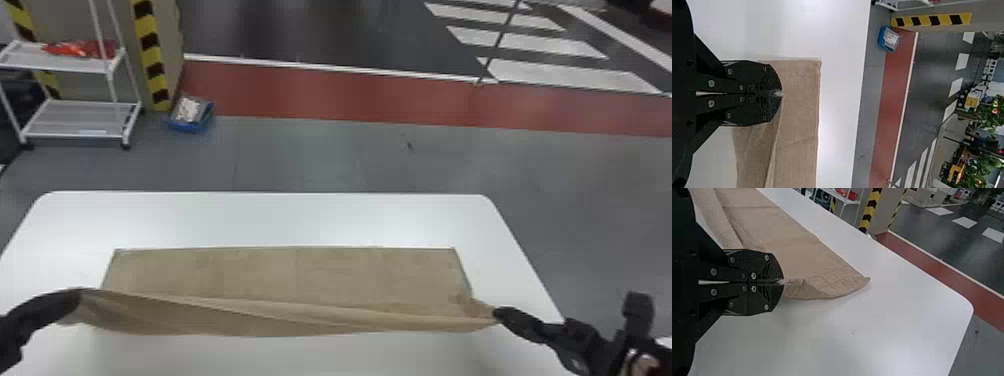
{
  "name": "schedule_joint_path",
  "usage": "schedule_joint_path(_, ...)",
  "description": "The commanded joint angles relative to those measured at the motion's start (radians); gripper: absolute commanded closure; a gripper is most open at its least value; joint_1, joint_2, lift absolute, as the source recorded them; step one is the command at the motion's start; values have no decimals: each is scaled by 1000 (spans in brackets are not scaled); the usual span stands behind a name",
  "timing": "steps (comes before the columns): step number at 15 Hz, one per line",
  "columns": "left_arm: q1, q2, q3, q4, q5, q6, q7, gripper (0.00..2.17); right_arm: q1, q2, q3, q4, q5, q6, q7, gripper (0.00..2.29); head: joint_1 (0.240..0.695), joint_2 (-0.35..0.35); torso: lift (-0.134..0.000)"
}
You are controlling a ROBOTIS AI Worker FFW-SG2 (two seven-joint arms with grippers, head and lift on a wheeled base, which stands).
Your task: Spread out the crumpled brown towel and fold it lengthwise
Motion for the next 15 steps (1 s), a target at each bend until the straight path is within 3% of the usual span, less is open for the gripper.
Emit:
schedule_joint_path(1, -4, 1, -3, 12, 0, -3, -3, 1389, -16, 0, 3, 24, 41, -32, -9, 637, 695, -204, 0)
schedule_joint_path(2, -10, 1, -4, 19, 0, -3, -5, 1393, -30, -9, 17, 35, 73, -51, -1, -2, 695, -205, 0)
schedule_joint_path(4, -16, 0, -13, 27, -2, -3, -3, 1393, -32, -17, 54, 10, 198, -170, 65, -2, 695, -214, 0)
schedule_joint_path(5, -16, 0, -16, 30, -5, -3, -2, 1393, -24, -15, 59, -16, 268, -321, 151, 60, 695, -228, 0)
schedule_joint_path(7, -21, 0, -18, 38, -6, -3, -2, 1393, 14, -10, 85, -72, 397, -612, 244, 140, 695, -246, 0)
schedule_joint_path(8, -21, 0, -18, 38, -6, -3, -2, 1389, 33, -6, 88, -91, 463, -778, 304, 353, 695, -257, 0)
schedule_joint_path(10, -24, -2, -27, 36, -11, -3, 3, 1389, 76, 3, 91, -95, 560, -1100, 395, 410, 695, -264, 0)
schedule_joint_path(11, -29, -2, -30, 35, -12, -3, 4, 1393, 109, 8, 102, -88, 612, -1336, 436, 448, 695, -259, 0)
schedule_joint_path(13, -35, -2, -39, 33, -20, 0, 7, 1389, 169, 28, 108, -54, 702, -1738, 462, 475, 695, -240, 0)
schedule_joint_path(15, -35, -2, -42, 35, -29, 0, 9, 1393, 191, 26, 99, 20, 808, -2017, 462, 475, 695, -207, 0)
